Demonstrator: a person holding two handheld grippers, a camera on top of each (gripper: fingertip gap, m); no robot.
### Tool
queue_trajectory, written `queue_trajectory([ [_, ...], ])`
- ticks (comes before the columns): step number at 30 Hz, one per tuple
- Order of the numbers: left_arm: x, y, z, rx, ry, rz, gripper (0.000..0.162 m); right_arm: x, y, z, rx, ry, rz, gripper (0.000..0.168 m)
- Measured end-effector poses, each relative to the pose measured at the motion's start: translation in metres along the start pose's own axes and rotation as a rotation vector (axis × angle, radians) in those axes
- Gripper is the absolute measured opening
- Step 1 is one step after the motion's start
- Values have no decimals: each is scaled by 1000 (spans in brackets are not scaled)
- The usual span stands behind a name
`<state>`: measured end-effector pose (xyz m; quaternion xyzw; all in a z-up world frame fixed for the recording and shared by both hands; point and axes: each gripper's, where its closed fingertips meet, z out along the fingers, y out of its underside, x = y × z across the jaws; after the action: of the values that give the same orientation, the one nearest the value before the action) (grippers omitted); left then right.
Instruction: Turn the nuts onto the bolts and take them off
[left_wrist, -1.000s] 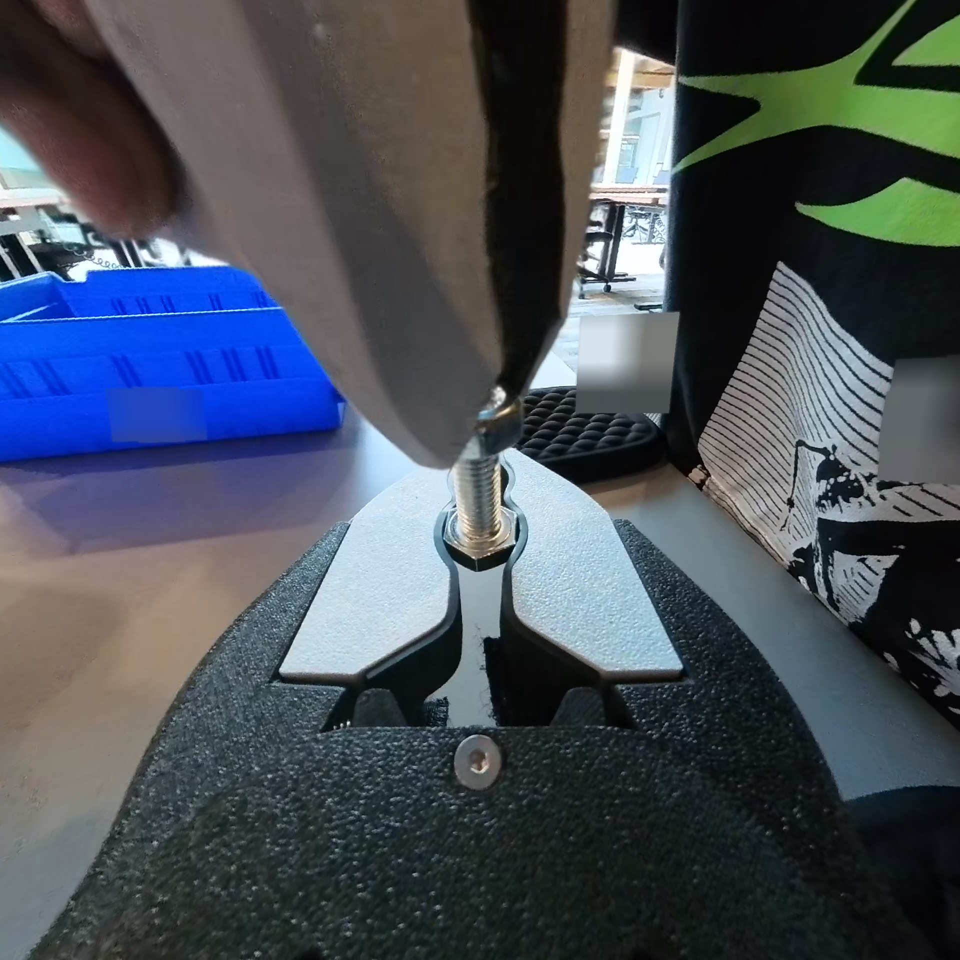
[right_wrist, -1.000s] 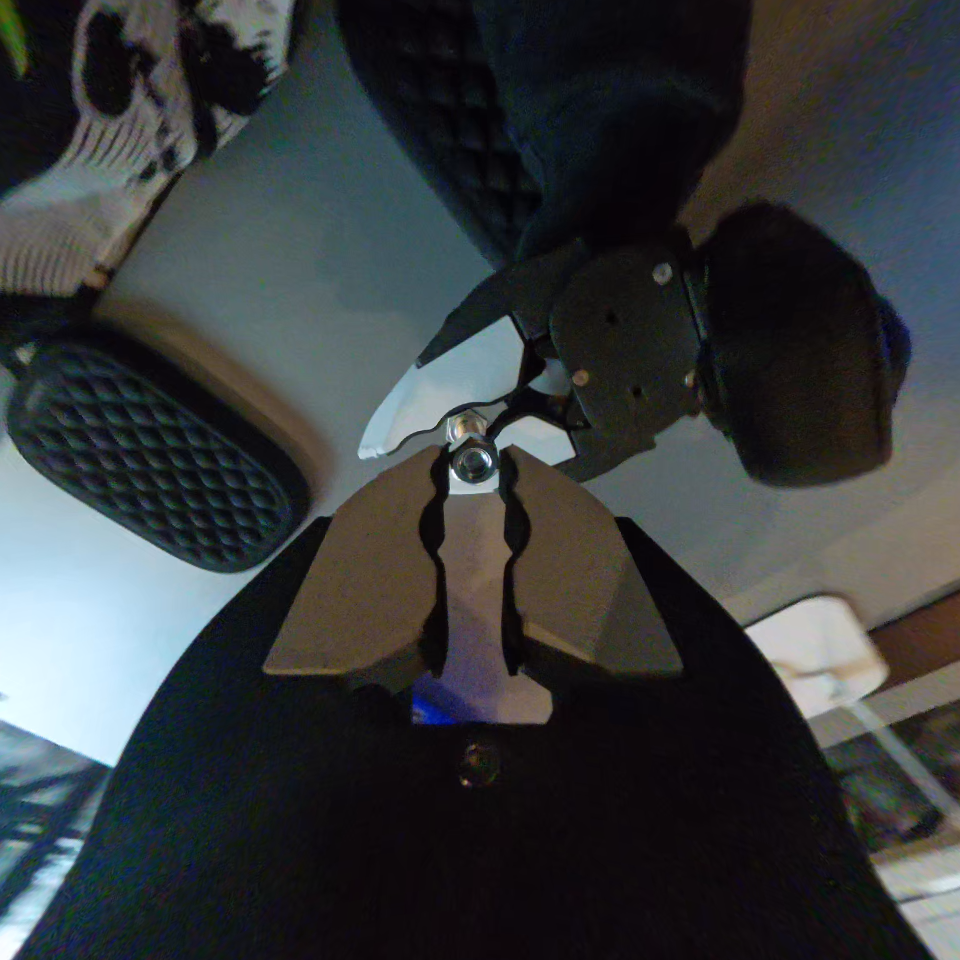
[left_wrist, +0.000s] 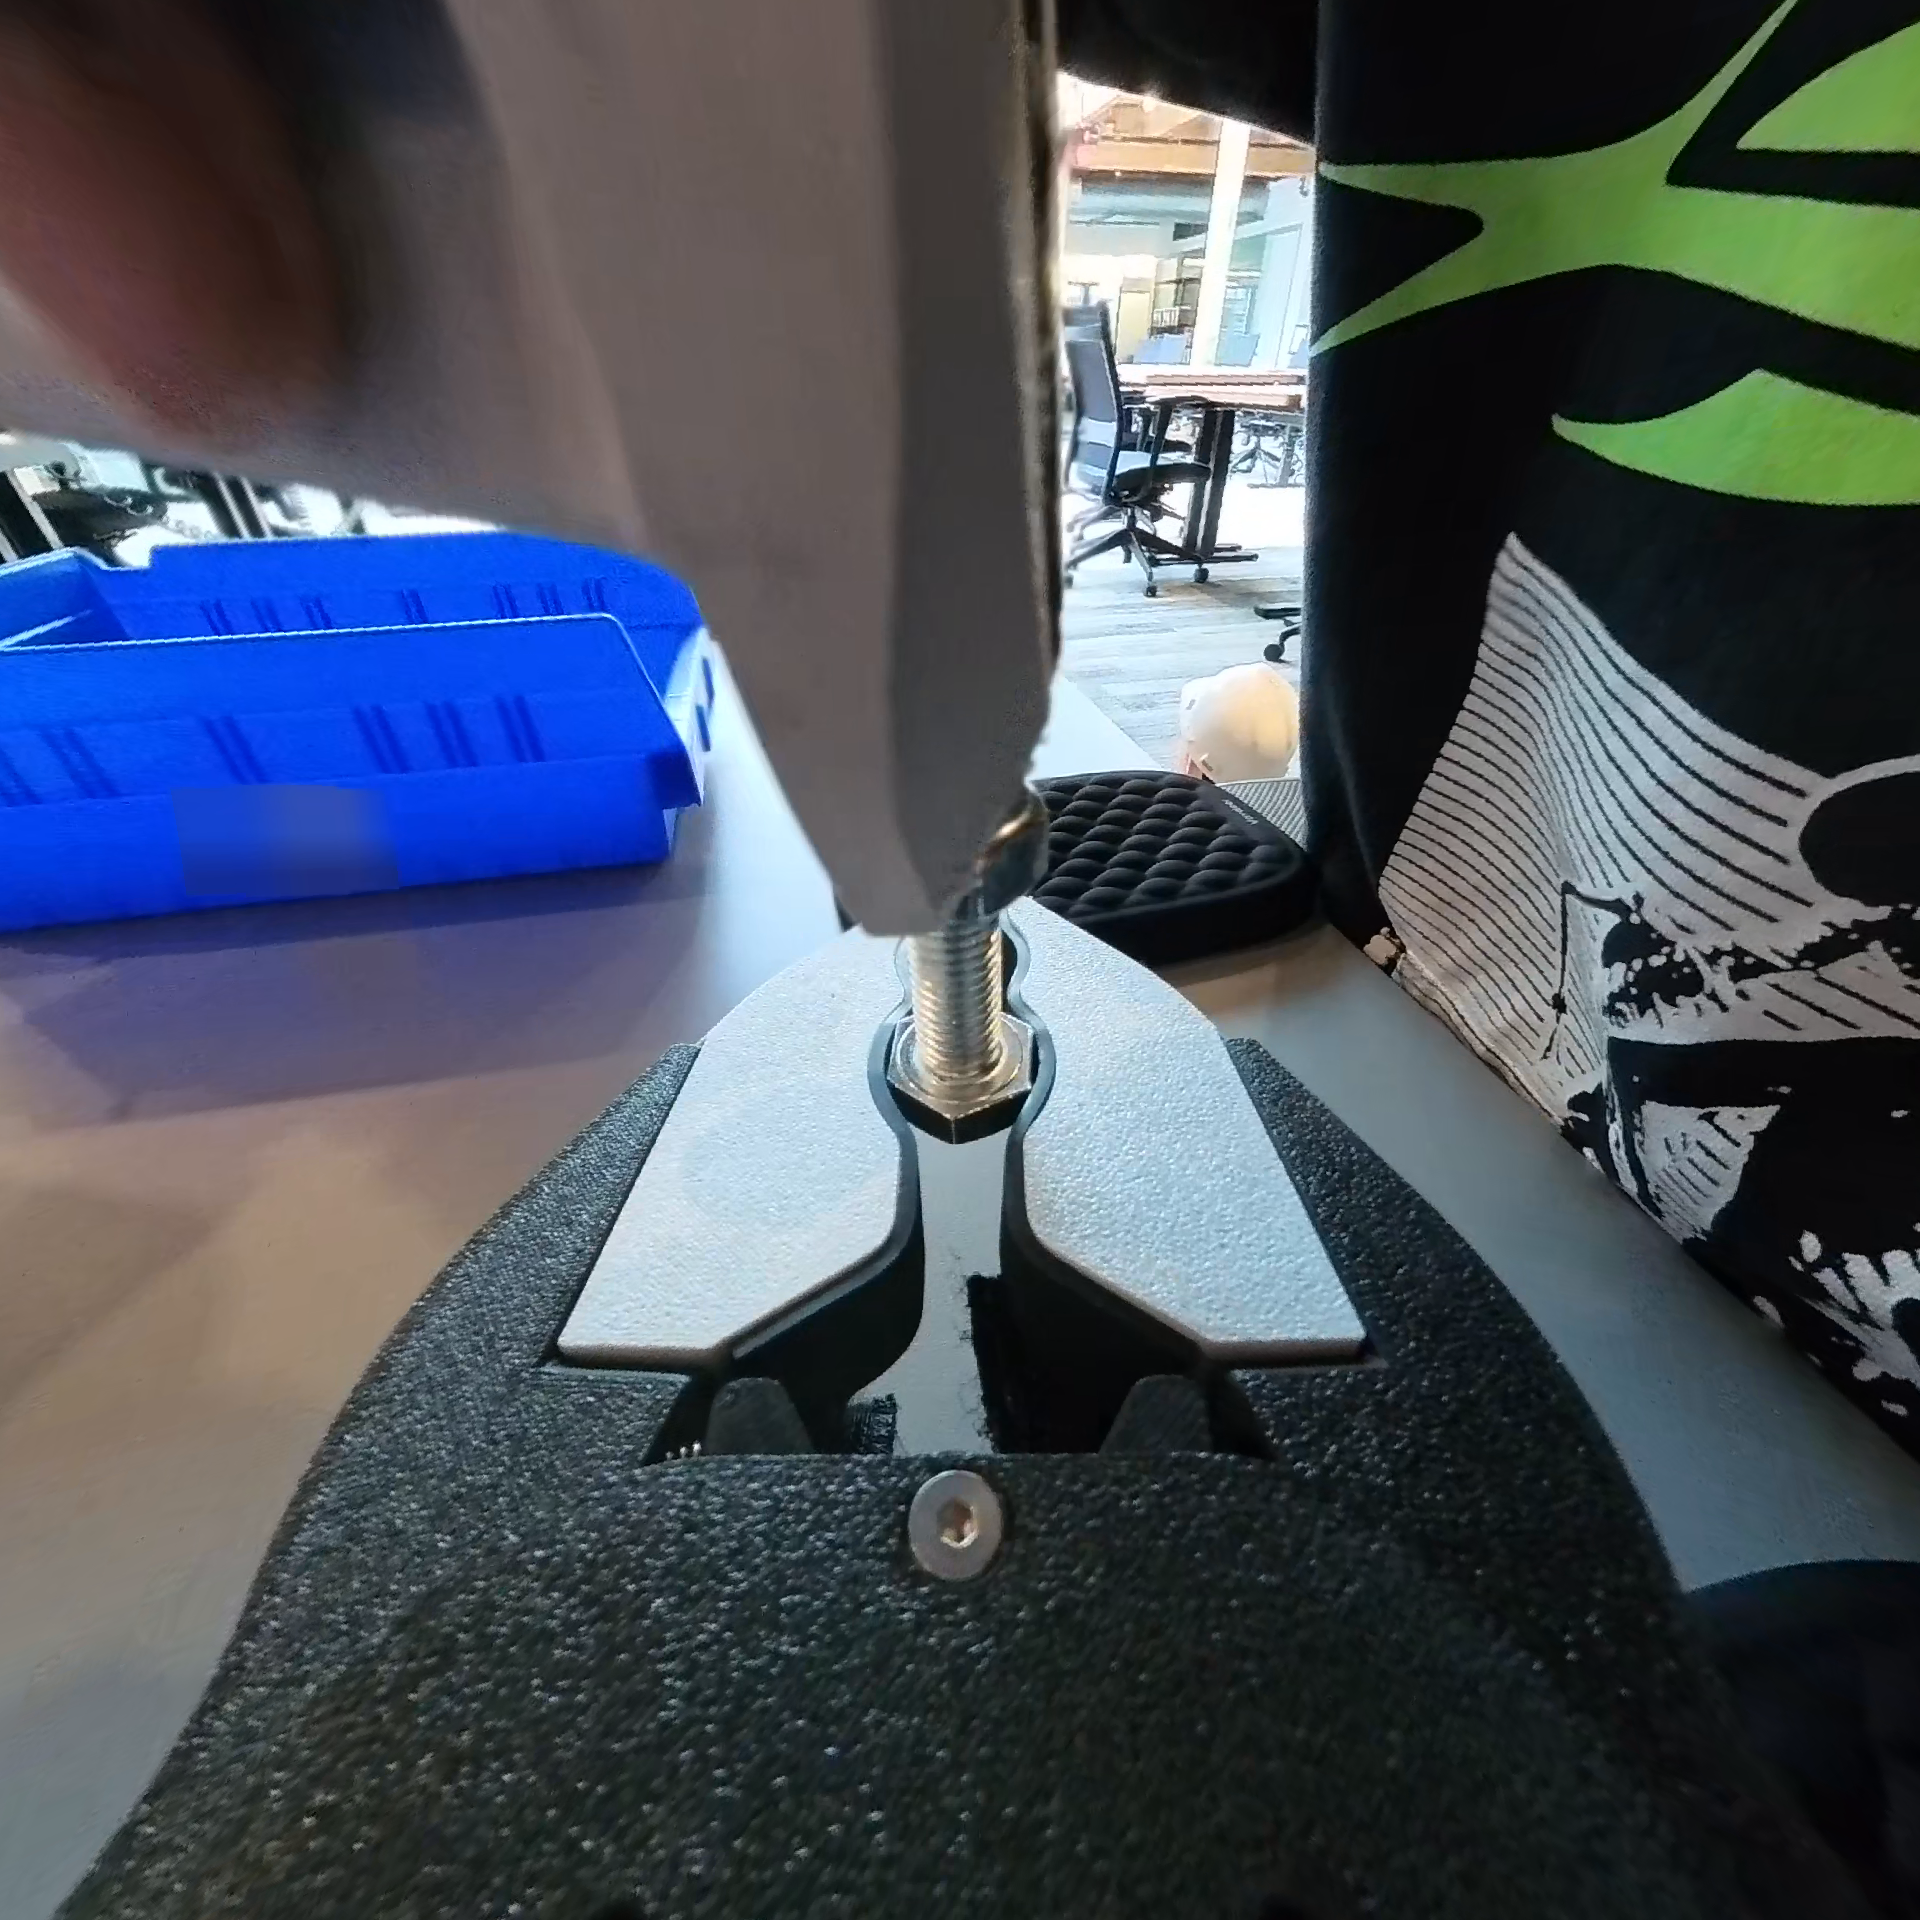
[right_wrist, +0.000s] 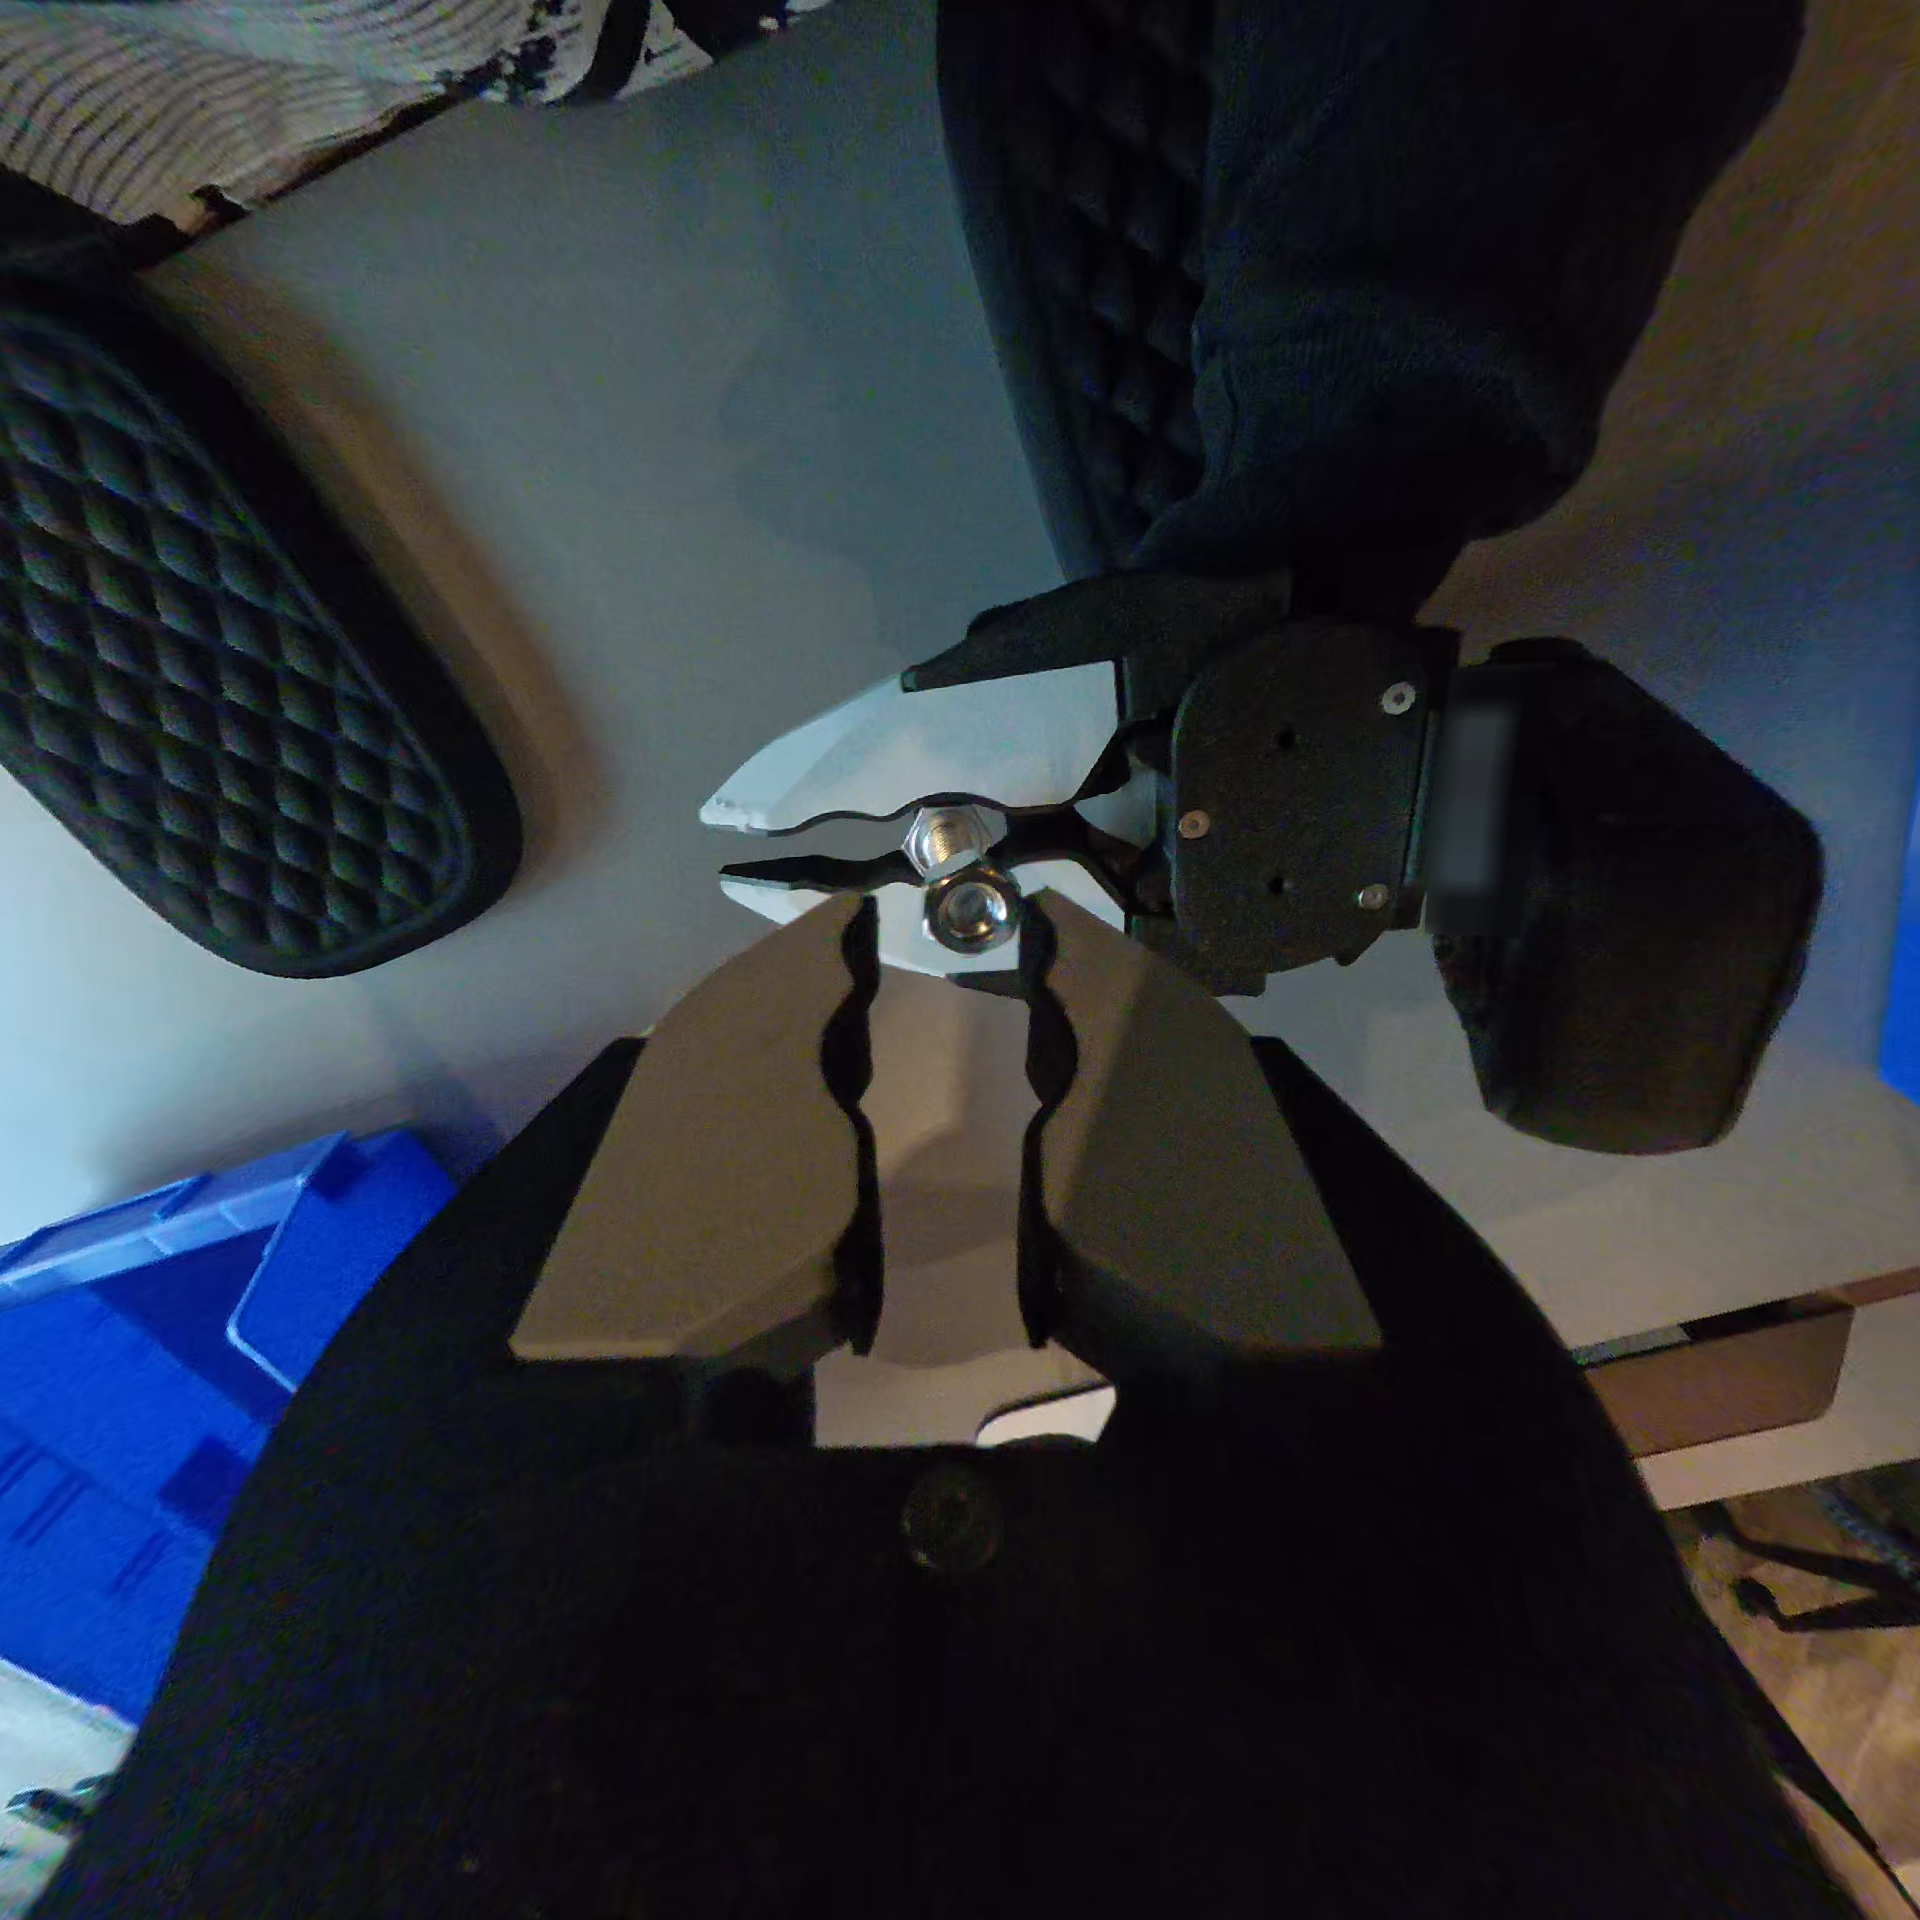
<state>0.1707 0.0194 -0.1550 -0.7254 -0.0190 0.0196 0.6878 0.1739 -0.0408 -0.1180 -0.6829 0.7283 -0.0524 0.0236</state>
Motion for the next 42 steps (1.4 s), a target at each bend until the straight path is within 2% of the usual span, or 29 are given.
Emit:
queue_trajectory([
  [2, 0, 0, 0, -1, 0, 1, 10, 3, 0, 0, -2, 12, -5, 17],
  [9, 0, -1, 0, 3, -2, 0, 10, 4, 0, -1, -7, 38, 180, 17],
  [20, 0, 1, 1, -7, -5, 8, 10, 2, 0, 0, 11, 126, 976, 17],
  [23, 0, 1, 1, -7, -5, 7, 10, 2, 1, 1, 22, 146, 1036, 17],
  [25, 0, 0, 0, -2, -4, 6, 10, 3, 0, 1, 27, 147, 1022, 18],
  [27, 0, 0, 0, -1, -3, 5, 10, 6, -2, 0, 48, 149, 944, 35],
  [34, 1, 0, 0, 0, 2, 6, 10, 3, 3, -7, -39, 145, 131, 41],
  [38, 0, 0, 0, 1, 2, 3, 10, 2, 2, -3, -18, 62, 68, 41],
  [42, 0, -1, 0, 3, 2, 3, 10, 1, 0, -1, 2, 11, 13, 31],
])
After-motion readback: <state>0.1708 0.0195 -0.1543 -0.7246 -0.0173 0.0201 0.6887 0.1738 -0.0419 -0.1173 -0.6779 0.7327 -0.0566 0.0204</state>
